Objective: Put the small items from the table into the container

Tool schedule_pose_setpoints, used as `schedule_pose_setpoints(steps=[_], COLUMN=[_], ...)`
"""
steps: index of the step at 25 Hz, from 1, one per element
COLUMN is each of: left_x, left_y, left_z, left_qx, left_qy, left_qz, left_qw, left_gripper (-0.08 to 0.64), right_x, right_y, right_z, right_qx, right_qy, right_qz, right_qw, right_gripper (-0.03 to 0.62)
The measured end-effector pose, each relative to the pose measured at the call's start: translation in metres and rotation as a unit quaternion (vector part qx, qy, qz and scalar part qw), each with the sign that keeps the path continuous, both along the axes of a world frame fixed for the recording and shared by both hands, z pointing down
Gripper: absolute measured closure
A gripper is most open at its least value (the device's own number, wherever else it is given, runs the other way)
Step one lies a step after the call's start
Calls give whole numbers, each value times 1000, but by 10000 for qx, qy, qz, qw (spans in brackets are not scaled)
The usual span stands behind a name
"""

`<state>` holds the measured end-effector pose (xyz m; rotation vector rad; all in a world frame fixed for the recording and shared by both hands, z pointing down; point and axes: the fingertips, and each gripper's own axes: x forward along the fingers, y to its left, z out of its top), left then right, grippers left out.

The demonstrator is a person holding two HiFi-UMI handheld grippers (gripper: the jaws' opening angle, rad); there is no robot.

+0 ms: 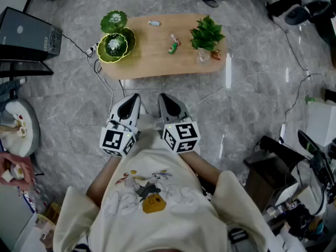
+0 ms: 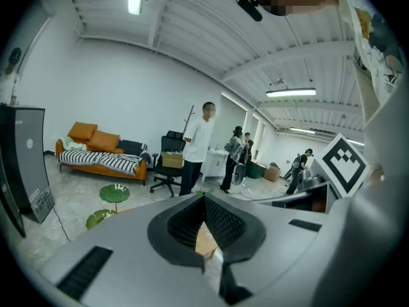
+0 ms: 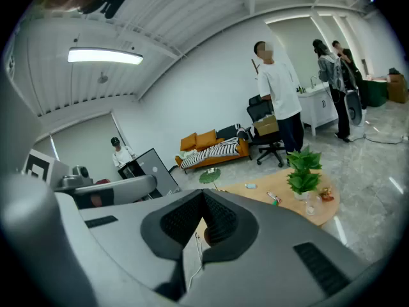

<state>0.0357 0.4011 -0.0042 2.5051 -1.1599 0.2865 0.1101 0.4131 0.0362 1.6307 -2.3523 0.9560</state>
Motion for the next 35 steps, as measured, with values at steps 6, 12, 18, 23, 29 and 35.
schedule_pose_setpoints(steps=[6,12,18,23,29,35], left_x=[-12,-25,-42,-79,-101,-79], left_y=[3,8,4,-2,-25,-41], left_z=[13,9,-1,0,12,22], left_qx=[53,70,223,161,124,-46], left_qy=[83,186,210,419,598,505], left_qz=[56,98,213,116,122,266], left_qw=[9999,9998,9993,9989,9981,9984], left_gripper=[560,560,561,560,561,561], right_x=[-4,-16,-32,-59,-67,-50], right_y=[1,6,0,-2,-8,-26], right_z=[13,5,0,-8,-2,11], right_qx=[30,132,144,326,408,220], right_qy=[218,330,-189,-30,-17,232], right_qz=[162,193,380,428,660,628], right_qw=[9996,9992,9990,9985,9970,9975], right_gripper=[588,588,587,586,586,588])
